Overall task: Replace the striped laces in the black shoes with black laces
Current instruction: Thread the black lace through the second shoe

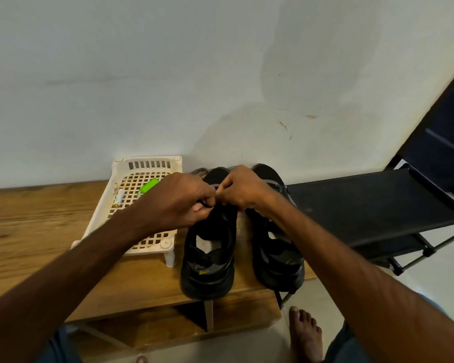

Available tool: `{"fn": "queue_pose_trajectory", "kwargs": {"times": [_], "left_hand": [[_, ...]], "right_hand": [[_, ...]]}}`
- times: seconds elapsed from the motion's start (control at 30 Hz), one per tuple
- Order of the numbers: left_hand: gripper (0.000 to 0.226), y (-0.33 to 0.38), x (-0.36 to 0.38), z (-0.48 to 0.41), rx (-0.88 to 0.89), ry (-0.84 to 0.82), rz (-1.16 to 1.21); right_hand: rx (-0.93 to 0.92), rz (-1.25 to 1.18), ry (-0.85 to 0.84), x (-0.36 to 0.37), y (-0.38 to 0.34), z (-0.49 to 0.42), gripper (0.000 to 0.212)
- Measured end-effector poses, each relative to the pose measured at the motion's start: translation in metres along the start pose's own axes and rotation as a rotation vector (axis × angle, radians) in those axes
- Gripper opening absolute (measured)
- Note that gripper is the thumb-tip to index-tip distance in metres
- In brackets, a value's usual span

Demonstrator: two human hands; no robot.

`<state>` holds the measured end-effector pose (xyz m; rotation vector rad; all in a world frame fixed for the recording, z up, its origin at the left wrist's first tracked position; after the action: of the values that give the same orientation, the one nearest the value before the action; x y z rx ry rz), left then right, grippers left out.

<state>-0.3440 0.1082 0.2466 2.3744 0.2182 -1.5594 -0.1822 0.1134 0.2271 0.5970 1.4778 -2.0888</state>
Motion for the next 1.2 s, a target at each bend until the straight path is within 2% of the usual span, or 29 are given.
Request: {"fn": "queue_pose_trajectory", "kwargs": {"times": [0.13,0.2,0.3,0.37,0.4,0.5,0.53,0.57,0.63,0.7,0.73,0.83,0.93,1.1,1.2], "left_hand": [[0.009,-0.002,0.002,0.011,-0.025,0.077,0.039],[0.008,-0.003,0.004,0.016,-0.067,0.139,0.103],[0.010,-0.008,0.007,0.020,-0.161,0.230,0.182],[0.011,-0.013,0.009,0.020,-0.221,0.254,0.197],[0.010,-0.015,0.010,0.020,-0.250,0.250,0.210],[0.006,-0.021,0.013,0.019,-0.305,0.219,0.261],[0.006,-0.022,0.014,0.018,-0.313,0.207,0.264],[0.006,-0.024,0.014,0.018,-0.319,0.195,0.263],[0.007,-0.027,0.012,0.016,-0.325,0.184,0.261],[0.009,-0.029,0.010,0.015,-0.318,0.180,0.247],[0.008,-0.029,0.011,0.014,-0.314,0.171,0.246],[0.004,-0.030,0.010,0.013,-0.323,0.121,0.277],[0.016,-0.034,0.008,0.013,-0.356,0.073,0.287],[0.035,-0.044,0.010,0.015,-0.572,0.009,0.499],[0.029,-0.043,0.009,0.014,-0.673,0.060,0.654]], "right_hand": [[-0.015,-0.135,0.029,-0.001,0.005,0.000,0.024],[-0.023,-0.365,0.026,-0.006,0.006,0.001,0.024],[0.001,-0.825,-0.077,-0.014,0.002,0.000,0.020],[-0.030,-0.902,-0.047,-0.020,-0.001,0.001,0.018],[-0.051,-0.766,0.030,-0.021,0.000,0.002,0.017],[-0.087,0.172,0.295,-0.025,0.003,0.007,0.024],[-0.091,0.380,0.322,-0.024,0.004,0.009,0.032],[-0.146,0.445,0.309,-0.022,0.001,0.013,0.040],[-0.346,0.387,0.165,-0.017,-0.007,0.023,0.043],[-0.405,0.313,-0.019,-0.009,-0.010,0.032,0.031],[-0.404,0.314,-0.046,-0.006,-0.009,0.034,0.028],[-0.401,0.348,0.072,-0.008,-0.007,0.031,0.023],[-0.402,0.340,0.160,-0.017,-0.006,0.029,0.016],[-0.367,0.368,0.029,-0.018,0.003,0.030,0.006],[-0.402,0.285,-0.093,-0.011,0.000,0.036,0.011]]}}
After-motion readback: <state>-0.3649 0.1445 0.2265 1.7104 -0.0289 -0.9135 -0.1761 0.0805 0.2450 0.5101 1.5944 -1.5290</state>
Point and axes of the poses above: each hand's wrist, its own z-axis away from the middle knuckle, its own x-axis out of the palm, y = z × x, the point moved 3 cm from there along -z, towards the middle knuckle, and after that the axes turned 8 degrees about x, right-handed, at the moved point
